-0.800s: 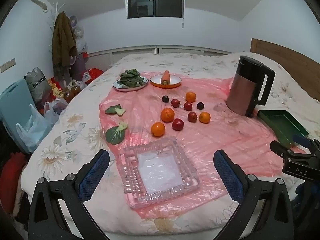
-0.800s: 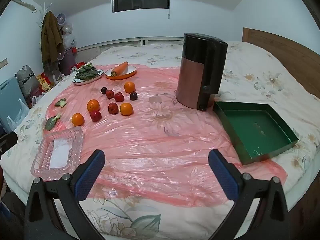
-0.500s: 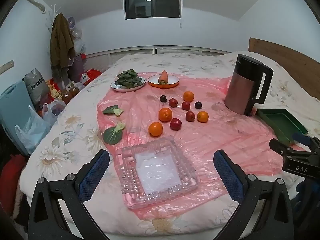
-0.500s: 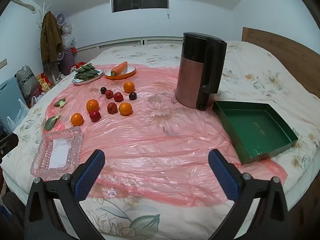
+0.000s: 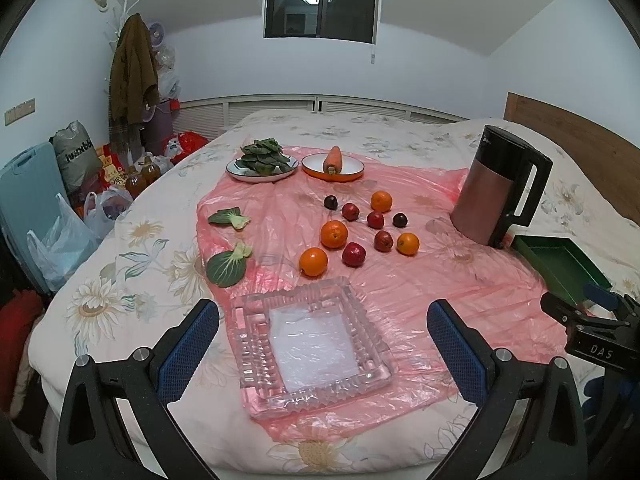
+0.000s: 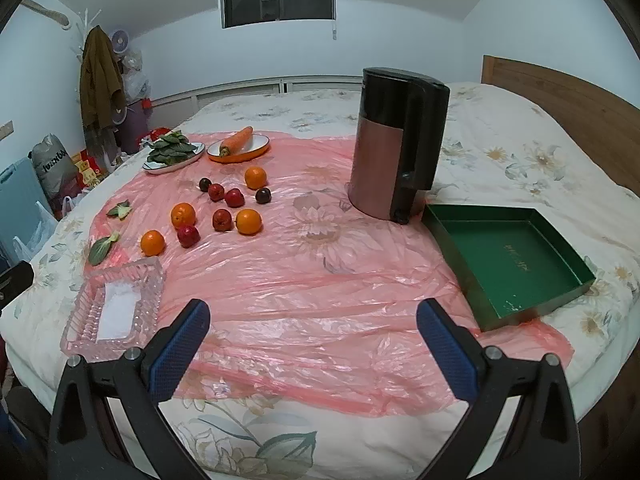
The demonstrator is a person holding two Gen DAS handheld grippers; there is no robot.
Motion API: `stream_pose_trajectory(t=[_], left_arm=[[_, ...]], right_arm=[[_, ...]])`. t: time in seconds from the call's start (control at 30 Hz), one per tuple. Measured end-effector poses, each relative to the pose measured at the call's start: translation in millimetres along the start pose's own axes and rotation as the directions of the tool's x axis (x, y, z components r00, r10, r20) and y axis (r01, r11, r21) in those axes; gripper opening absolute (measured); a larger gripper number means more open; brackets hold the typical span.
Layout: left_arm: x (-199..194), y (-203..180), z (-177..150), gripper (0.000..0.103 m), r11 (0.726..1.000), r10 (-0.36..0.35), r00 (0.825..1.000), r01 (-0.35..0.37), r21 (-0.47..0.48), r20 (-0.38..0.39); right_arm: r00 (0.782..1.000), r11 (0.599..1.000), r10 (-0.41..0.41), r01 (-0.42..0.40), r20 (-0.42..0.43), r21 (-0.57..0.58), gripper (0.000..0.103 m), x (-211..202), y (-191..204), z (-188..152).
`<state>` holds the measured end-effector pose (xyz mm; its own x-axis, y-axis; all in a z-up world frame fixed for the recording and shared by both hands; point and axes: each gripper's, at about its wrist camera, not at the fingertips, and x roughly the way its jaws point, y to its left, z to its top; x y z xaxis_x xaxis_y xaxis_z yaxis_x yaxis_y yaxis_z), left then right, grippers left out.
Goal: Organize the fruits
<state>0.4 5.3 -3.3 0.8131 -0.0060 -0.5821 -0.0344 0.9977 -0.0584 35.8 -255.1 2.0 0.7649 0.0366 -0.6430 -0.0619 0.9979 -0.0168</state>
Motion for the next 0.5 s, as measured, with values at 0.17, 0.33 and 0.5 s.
stream_pose_trajectory(t=[0.17, 0.33, 0.5], left_arm=[[2.0, -1.9, -0.4, 0.102, 1.0, -0.007, 1.0, 0.007, 0.014, -0.012], [3.8, -4.4, -1.2, 0.102, 1.0, -0.008, 1.0, 0.008, 0.021, -0.02], [7.4, -4.7, -1.2, 0.102, 1.0, -0.004, 1.0, 0.004, 0.015, -0.028]], right_arm=[[1.0, 1.0, -0.017, 0.017, 0.008, -0.004, 0.103, -3.2, 1.6, 0.9], [1.0, 1.0, -0.014, 0.014, 0.01, 0.011, 0.103, -3.0, 0.2, 0.9], [1.0, 1.0, -0.002, 0.002, -0.001, 0.006, 0.103, 1.3, 1.8, -0.8]])
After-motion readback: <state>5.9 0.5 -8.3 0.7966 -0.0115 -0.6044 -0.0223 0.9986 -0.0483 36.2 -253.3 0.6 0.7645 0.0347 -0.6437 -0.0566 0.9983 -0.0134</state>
